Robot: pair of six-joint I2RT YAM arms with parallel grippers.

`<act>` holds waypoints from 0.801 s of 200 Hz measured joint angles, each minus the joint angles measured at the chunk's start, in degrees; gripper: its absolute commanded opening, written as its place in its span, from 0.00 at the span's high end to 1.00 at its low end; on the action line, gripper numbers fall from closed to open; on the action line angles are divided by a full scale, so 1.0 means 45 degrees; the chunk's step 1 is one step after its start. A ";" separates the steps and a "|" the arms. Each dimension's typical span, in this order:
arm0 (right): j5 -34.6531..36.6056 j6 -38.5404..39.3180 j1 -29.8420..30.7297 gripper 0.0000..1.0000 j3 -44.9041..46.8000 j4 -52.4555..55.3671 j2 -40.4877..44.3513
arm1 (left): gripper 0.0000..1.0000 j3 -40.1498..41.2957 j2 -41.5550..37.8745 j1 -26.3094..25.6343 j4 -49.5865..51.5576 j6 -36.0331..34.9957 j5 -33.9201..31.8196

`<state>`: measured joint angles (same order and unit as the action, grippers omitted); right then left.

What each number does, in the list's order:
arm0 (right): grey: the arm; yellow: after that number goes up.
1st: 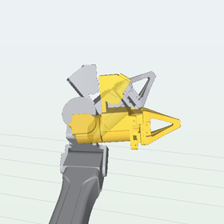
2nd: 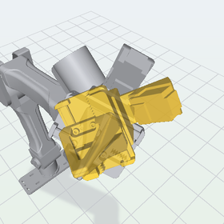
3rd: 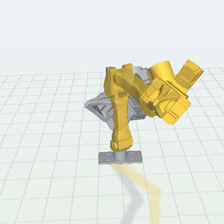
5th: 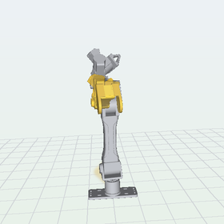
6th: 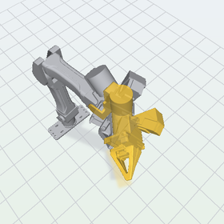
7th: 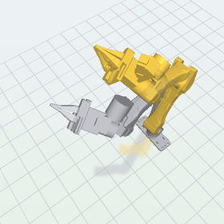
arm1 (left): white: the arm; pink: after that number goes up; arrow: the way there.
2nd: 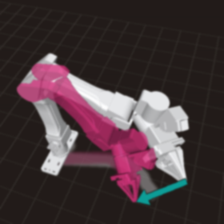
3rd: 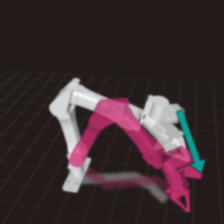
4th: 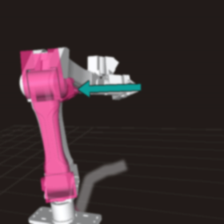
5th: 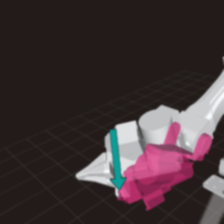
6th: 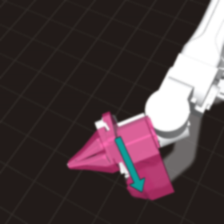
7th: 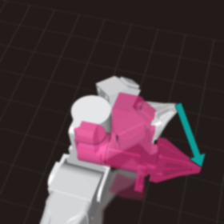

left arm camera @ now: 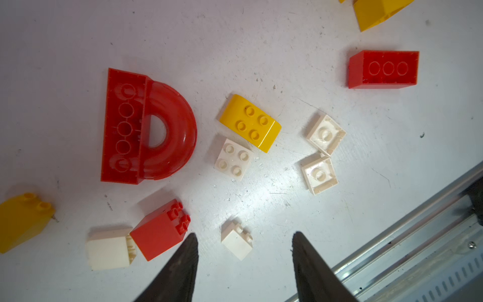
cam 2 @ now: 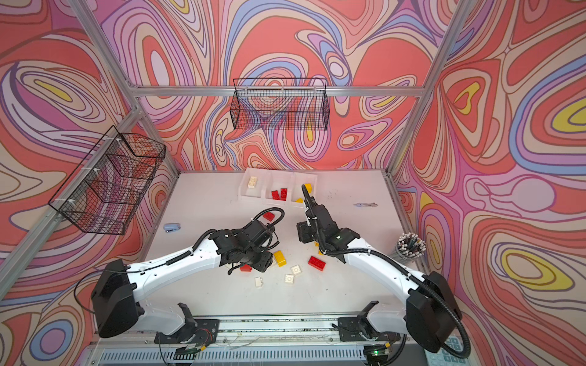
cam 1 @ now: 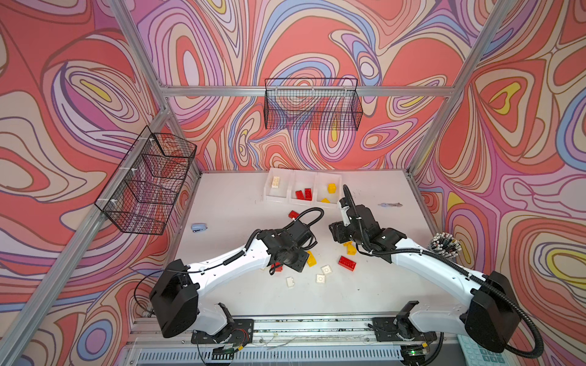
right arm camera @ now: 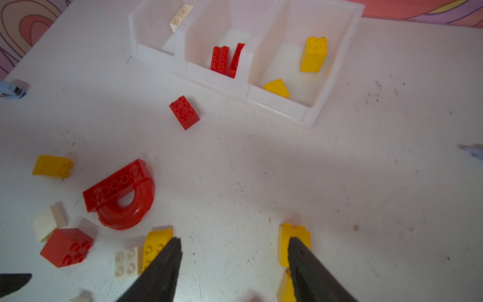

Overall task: Sort the legos into containers by color
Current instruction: Rotate the lego at the center of the table.

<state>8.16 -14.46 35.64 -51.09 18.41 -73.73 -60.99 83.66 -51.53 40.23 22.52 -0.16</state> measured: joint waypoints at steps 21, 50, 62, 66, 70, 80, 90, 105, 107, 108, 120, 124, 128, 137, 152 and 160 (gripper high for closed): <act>0.0053 0.0000 -0.0015 0.32 0.0015 0.0000 0.0000 | 0.40 0.0000 0.0690 -0.0015 -0.0306 -0.0117 0.0053; 0.0277 -0.0039 -0.0024 0.31 0.0097 -0.0024 0.0000 | 0.42 0.0000 0.1758 -0.0015 -0.0602 -0.0389 0.0151; 0.0379 -0.0136 -0.0097 0.32 0.0267 -0.0087 0.0000 | 0.44 0.0005 0.2098 -0.0015 -0.0724 -0.0495 0.0180; 0.0413 -0.0170 -0.0141 0.32 0.0335 -0.0117 0.0000 | 0.44 0.0005 0.2186 -0.0015 -0.0777 -0.0529 0.0185; 0.0423 -0.0228 -0.0209 0.32 0.0418 -0.0151 0.0000 | 0.45 0.0005 0.2254 -0.0015 -0.0835 -0.0539 0.0185; 0.0403 -0.0350 -0.0461 0.31 0.0656 -0.0267 0.0005 | 0.46 0.0005 0.2424 -0.0015 -0.1010 -0.0597 0.0243; 0.0321 -0.0471 -0.0801 0.31 0.0903 -0.0325 0.0029 | 0.46 0.0005 0.2535 -0.0015 -0.1180 -0.0641 0.0321; 0.0228 -0.0641 -0.1268 0.31 0.1277 -0.0408 0.0175 | 0.46 0.0005 0.2691 -0.0015 -0.1452 -0.0680 0.0374; 0.0223 -0.0685 -0.1326 0.31 0.1326 -0.0418 0.0209 | 0.46 0.0005 0.2725 -0.0015 -0.1491 -0.0685 0.0374; 0.0223 -0.0685 -0.1345 0.31 0.1341 -0.0423 0.0219 | 0.46 0.0005 0.2739 -0.0015 -0.1501 -0.0685 0.0374; 0.0194 -0.0797 -0.1588 0.31 0.1549 -0.0437 0.0447 | 0.46 0.0005 0.2939 -0.0019 -0.1656 -0.0748 0.0369; 0.0180 -0.0826 -0.1637 0.31 0.1608 -0.0466 0.0539 | 0.46 0.0005 0.3007 -0.0015 -0.1685 -0.0767 0.0369; 0.0180 -0.0869 -0.1671 0.31 0.1656 -0.0486 0.0636 | 0.46 0.0000 0.3079 -0.0015 -0.1705 -0.0806 0.0350; 0.0155 -0.0937 -0.1724 0.31 0.1710 -0.0515 0.0835 | 0.46 -0.0049 0.3128 -0.0015 -0.1734 -0.0865 0.0296; 0.0112 -0.1025 -0.1773 0.30 0.1778 -0.0622 0.1122 | 0.46 -0.0199 0.3274 -0.0029 -0.1744 -0.0996 0.0151; 0.0092 -0.1059 -0.1778 0.30 0.1812 -0.0680 0.1219 | 0.46 -0.0267 0.3351 -0.0029 -0.1753 -0.1049 0.0058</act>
<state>8.58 -19.22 27.64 -42.94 15.35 -68.25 -62.19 98.74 -51.66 32.34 17.80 0.10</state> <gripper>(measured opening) 0.694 0.543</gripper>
